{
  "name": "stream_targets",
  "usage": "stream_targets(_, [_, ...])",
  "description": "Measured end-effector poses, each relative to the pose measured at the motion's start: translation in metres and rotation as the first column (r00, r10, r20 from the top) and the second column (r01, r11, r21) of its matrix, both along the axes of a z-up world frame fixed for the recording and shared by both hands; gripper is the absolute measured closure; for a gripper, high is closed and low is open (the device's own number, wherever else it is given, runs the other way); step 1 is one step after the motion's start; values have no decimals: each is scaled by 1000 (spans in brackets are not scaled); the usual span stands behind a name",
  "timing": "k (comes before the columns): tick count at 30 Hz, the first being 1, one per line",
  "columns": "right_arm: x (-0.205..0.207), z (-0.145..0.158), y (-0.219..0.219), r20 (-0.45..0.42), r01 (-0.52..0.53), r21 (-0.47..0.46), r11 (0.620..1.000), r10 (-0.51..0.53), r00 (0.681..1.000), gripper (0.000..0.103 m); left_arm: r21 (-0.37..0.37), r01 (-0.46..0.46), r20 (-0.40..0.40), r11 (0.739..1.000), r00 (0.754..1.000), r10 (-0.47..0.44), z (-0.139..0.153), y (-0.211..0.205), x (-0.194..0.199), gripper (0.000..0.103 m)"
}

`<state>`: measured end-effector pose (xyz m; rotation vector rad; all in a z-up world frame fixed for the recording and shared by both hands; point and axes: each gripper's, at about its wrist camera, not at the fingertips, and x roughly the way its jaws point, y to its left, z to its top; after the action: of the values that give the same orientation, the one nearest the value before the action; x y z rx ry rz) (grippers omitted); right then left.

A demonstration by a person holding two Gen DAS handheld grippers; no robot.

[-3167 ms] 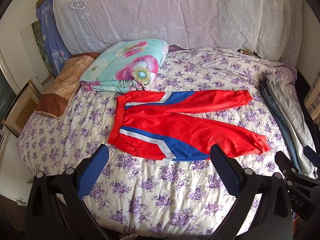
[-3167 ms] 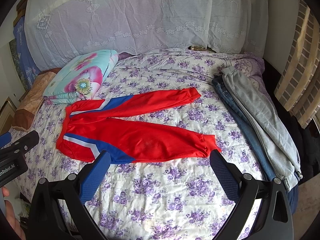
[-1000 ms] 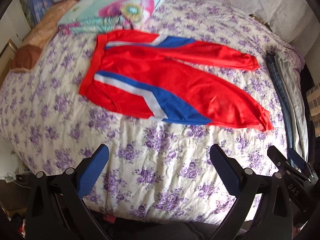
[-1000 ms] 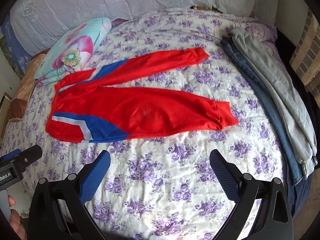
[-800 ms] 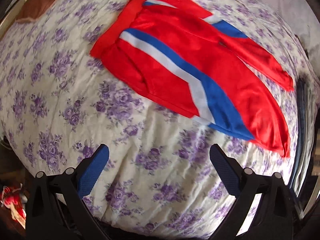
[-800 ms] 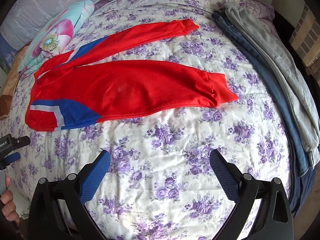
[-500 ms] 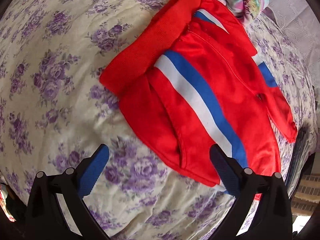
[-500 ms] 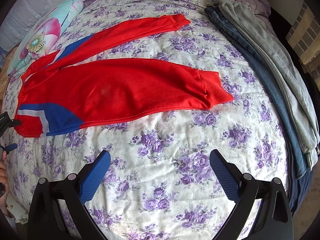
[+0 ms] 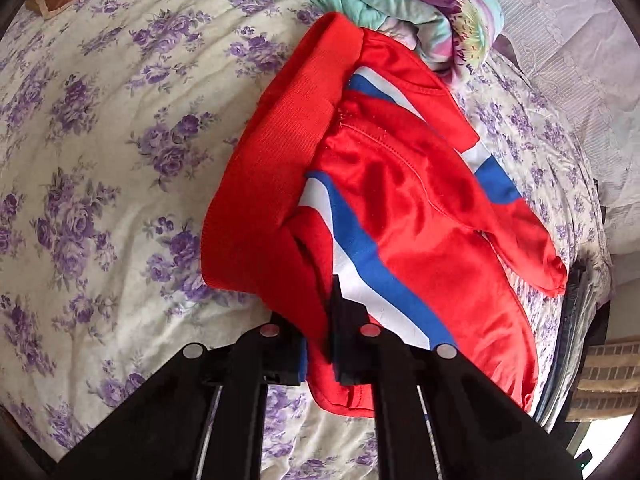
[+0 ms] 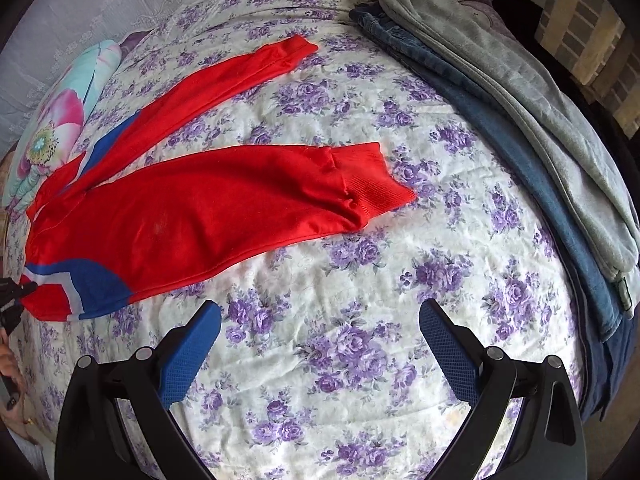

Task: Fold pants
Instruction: 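Grasp the waistband with the left tool while the right tool grasps a cuff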

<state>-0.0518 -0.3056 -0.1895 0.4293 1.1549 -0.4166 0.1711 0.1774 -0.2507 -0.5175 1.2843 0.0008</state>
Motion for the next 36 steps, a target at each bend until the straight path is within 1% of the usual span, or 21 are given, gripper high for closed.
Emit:
stream_targets(2, [0,-10,-14,37,53,86,995,-57,998,4,20,10,-7,1000,1000,-10,-3,0,-5,96])
stream_targets(4, [6,-22,-26,45,103,144,984,-111,993,4,17,7,-19,1000,1000,-7,-10,0,-4,95])
stream_targets(7, [24,-41,-35,57,129,219,967,-145,988,4,-9,-3,-29,1000,1000,3,-13,8,-4,95])
stream_targets(10, [43,-62,-37,73,130,334,934,-164,984,4,-2,2,-44,1000,999,-2,-14,3,-1,95])
stream_targets(11, [50,-70,-37,75,130,364,922,-169,983,9,2,5,-48,1000,999,-5,-15,2,1,95])
stream_targets(12, [56,-77,-37,73,131,380,916,-171,983,15,7,7,-51,1000,999,-7,-15,2,2,95])
stream_targets(13, [60,-81,-37,68,141,370,918,-179,982,23,12,10,-54,1000,998,-9,-16,1,3,95])
stream_targets(14, [62,-78,-38,102,145,354,924,-192,976,36,16,12,-58,1000,998,-11,-17,-1,5,95])
stream_targets(15, [65,-77,-40,131,124,367,922,-183,974,63,17,13,-61,1000,998,-12,-18,0,5,95])
stream_targets(16, [70,-80,-43,122,106,404,909,-169,978,96,16,13,-63,1000,998,-11,-19,1,5,95])
stream_targets(17, [71,-81,-47,110,125,420,899,-187,976,97,15,10,-64,1000,998,-9,-20,-2,8,95])
stream_targets(18, [68,-78,-48,119,135,424,896,-202,972,97,11,7,-62,1000,998,-6,-20,-1,8,95])
stream_targets(21, [65,-60,-40,126,93,358,929,-147,981,97,18,-7,-47,1000,999,8,-15,1,2,95])
stream_targets(22, [63,-55,-36,120,81,346,935,-130,984,97,24,-13,-45,1000,999,14,-14,2,-3,95])
stream_targets(25, [45,-42,-32,102,61,334,941,-101,990,97,7,-33,-53,999,998,33,-10,12,-20,95])
stream_targets(27, [25,-40,-30,84,48,327,944,-80,993,97,-1,-40,-60,999,997,40,-9,19,-36,95])
stream_targets(32, [-25,-52,-13,30,3,332,943,-13,999,96,6,-49,-68,999,996,50,-4,39,-85,95])
stream_targets(34, [-36,-60,-5,9,-12,325,946,9,1000,96,12,-52,-75,999,996,53,-6,47,-98,95])
stream_targets(35, [-38,-66,-1,0,-18,314,949,19,1000,93,17,-44,-89,999,995,45,-11,49,-101,94])
stream_targets(36, [-38,-72,1,-16,-18,298,955,24,1000,91,22,-29,-111,999,993,32,-19,50,-102,88])
